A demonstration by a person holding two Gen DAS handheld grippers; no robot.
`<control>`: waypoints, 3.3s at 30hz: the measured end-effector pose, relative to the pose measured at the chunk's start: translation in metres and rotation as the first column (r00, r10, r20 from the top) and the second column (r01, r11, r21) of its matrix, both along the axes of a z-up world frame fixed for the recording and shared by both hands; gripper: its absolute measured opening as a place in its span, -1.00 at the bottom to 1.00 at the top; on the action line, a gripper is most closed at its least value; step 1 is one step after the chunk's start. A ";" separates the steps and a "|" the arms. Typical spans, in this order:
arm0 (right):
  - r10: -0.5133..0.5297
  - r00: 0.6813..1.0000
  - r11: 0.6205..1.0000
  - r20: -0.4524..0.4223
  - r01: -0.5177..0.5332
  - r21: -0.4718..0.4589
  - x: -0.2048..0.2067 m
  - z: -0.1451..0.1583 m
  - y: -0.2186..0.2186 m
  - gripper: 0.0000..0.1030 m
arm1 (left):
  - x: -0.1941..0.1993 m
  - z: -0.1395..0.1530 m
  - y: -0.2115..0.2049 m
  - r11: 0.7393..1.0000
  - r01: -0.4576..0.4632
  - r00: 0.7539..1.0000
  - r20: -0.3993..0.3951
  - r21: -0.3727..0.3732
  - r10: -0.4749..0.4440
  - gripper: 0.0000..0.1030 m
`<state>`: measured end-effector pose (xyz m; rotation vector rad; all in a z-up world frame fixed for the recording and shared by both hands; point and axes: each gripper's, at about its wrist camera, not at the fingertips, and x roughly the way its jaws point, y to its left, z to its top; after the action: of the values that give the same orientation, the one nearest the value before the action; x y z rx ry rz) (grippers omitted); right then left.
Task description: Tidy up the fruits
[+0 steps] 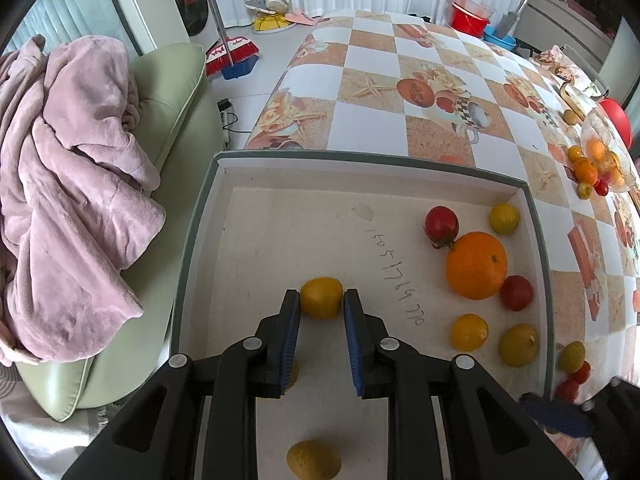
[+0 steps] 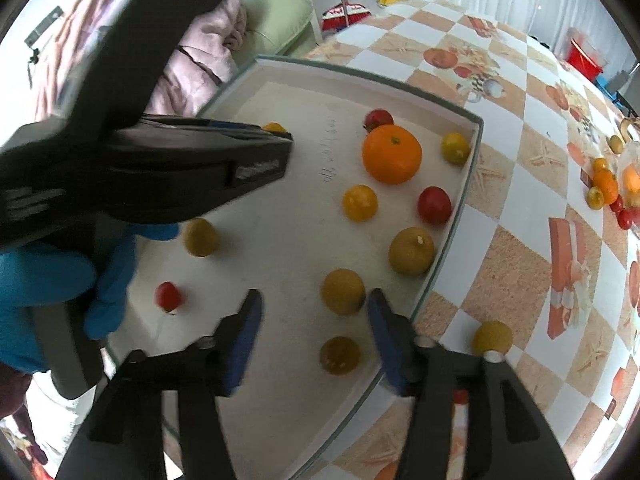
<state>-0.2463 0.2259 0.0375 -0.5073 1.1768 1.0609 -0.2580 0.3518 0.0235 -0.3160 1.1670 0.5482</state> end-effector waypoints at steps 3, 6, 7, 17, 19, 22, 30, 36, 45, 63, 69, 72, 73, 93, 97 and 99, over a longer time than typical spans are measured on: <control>-0.008 1.000 1.000 -0.008 0.008 0.008 -0.001 0.010 -0.007 0.53 | -0.004 0.005 -0.003 1.000 0.005 1.000 0.006 -0.008 -0.005 -0.54; -0.026 0.999 1.000 -0.020 0.026 0.003 0.001 0.019 -0.015 0.54 | -0.011 0.010 -0.007 1.000 0.009 1.000 0.015 -0.017 -0.009 -0.54; -0.034 0.999 0.999 -0.023 0.034 -0.002 0.001 0.021 -0.018 0.55 | -0.013 0.012 -0.008 1.000 0.010 1.000 0.019 -0.021 -0.010 -0.54; -0.121 0.988 0.992 -0.097 0.116 -0.057 -0.001 0.019 -0.041 0.59 | -0.039 0.020 -0.019 0.996 0.013 0.999 0.050 -0.090 -0.008 -0.54; -0.128 0.986 0.990 -0.103 0.122 -0.065 -0.004 0.021 -0.046 0.60 | -0.045 0.020 -0.020 0.994 0.015 0.998 0.062 -0.112 -0.008 -0.53; -0.144 0.983 0.988 -0.110 0.136 -0.074 -0.006 0.023 -0.053 0.60 | -0.051 0.019 -0.020 0.992 -0.004 0.997 0.081 -0.123 0.014 0.64; -0.178 0.978 0.981 -0.113 0.167 -0.101 -0.008 0.032 -0.063 0.60 | -0.055 0.033 -0.032 0.997 0.037 0.998 0.060 -0.066 -0.033 0.64; -0.197 0.975 0.975 -0.106 0.184 -0.124 -0.003 0.048 -0.058 0.73 | -0.081 0.055 -0.040 0.997 0.017 1.000 0.008 -0.070 -0.017 0.71; -0.207 0.977 0.966 -0.059 0.195 -0.170 0.000 0.073 -0.049 1.00 | -0.124 0.087 -0.058 0.999 0.042 0.998 -0.039 -0.021 -0.043 1.00; -0.194 0.980 0.964 0.048 0.200 -0.173 -0.021 0.115 -0.036 1.00 | -0.149 0.130 -0.094 0.983 0.182 0.982 -0.063 0.039 -0.179 1.00; -0.190 0.980 0.966 0.057 0.197 -0.169 -0.024 0.119 -0.036 1.00 | -0.150 0.134 -0.094 0.981 0.187 0.981 -0.057 0.055 -0.184 1.00; -0.188 0.980 0.967 0.062 0.196 -0.165 -0.024 0.121 -0.035 1.00 | -0.151 0.136 -0.094 0.980 0.187 0.981 -0.055 0.060 -0.184 1.00; -0.187 0.980 0.967 0.063 0.195 -0.163 -0.025 0.121 -0.035 1.00 | -0.151 0.136 -0.094 0.980 0.187 0.981 -0.055 0.061 -0.184 1.00; -0.187 0.980 0.968 0.072 0.196 -0.157 -0.026 0.124 -0.035 1.00 | -0.146 0.138 -0.101 0.973 0.223 0.974 -0.046 0.065 -0.220 1.00; -0.188 0.979 0.968 0.072 0.198 -0.158 -0.026 0.124 -0.035 1.00 | -0.145 0.138 -0.101 0.971 0.230 0.973 -0.044 0.064 -0.227 1.00; -0.189 0.979 0.967 0.073 0.198 -0.158 -0.025 0.124 -0.035 1.00 | -0.145 0.138 -0.101 0.971 0.232 0.972 -0.042 0.064 -0.230 1.00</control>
<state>-0.2716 0.1909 0.1619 -0.5354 1.2423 0.7812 -0.4028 0.2505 0.1618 -0.1095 1.1965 0.3892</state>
